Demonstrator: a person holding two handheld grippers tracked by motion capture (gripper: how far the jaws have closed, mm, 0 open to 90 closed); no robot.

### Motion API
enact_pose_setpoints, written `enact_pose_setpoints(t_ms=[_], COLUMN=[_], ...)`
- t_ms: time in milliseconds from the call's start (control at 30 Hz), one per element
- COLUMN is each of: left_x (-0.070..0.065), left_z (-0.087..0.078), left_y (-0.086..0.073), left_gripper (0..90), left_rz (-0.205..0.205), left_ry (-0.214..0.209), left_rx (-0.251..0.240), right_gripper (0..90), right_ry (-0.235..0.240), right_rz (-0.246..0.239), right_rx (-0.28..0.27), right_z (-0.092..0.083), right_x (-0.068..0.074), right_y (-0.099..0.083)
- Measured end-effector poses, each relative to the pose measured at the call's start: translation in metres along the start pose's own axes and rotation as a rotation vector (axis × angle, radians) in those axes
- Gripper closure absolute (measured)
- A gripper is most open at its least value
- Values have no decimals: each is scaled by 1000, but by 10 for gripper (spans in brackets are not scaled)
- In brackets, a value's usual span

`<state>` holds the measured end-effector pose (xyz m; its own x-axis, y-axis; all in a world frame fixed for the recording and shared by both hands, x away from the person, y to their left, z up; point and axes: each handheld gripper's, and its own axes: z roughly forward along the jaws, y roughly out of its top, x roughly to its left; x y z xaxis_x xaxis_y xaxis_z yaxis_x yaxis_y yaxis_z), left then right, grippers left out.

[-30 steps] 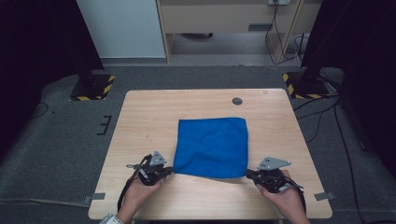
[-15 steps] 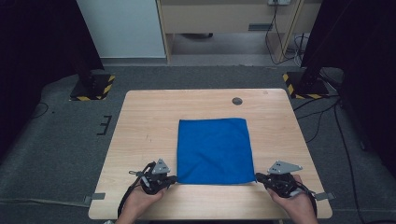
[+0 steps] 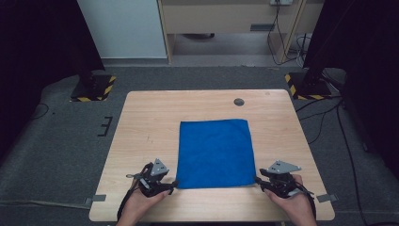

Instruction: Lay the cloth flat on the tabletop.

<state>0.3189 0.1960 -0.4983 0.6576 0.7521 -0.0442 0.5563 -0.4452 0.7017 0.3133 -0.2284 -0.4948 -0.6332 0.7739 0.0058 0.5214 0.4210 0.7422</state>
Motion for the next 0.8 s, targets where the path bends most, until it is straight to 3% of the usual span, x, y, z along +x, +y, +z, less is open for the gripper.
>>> enact_pose_setpoints(t_ms=[167, 400, 567, 800], left_x=[11, 18, 20, 24], left_z=[1, 5, 4, 4], left_y=[2, 3, 2, 0], left_gripper=[237, 109, 95, 90], left_rz=[-37, -66, -61, -58], left_ry=[25, 71, 79, 109], left_rx=[-52, -57, -61, -47], right_gripper=[402, 262, 198, 144], right_ry=[-23, -32, -9, 61], right_rz=[21, 30, 16, -7], right_rx=[-6, -44, -65, -78], right_z=[11, 19, 26, 44], right_x=[-2, 0, 7, 31], right_y=[4, 13, 22, 42])
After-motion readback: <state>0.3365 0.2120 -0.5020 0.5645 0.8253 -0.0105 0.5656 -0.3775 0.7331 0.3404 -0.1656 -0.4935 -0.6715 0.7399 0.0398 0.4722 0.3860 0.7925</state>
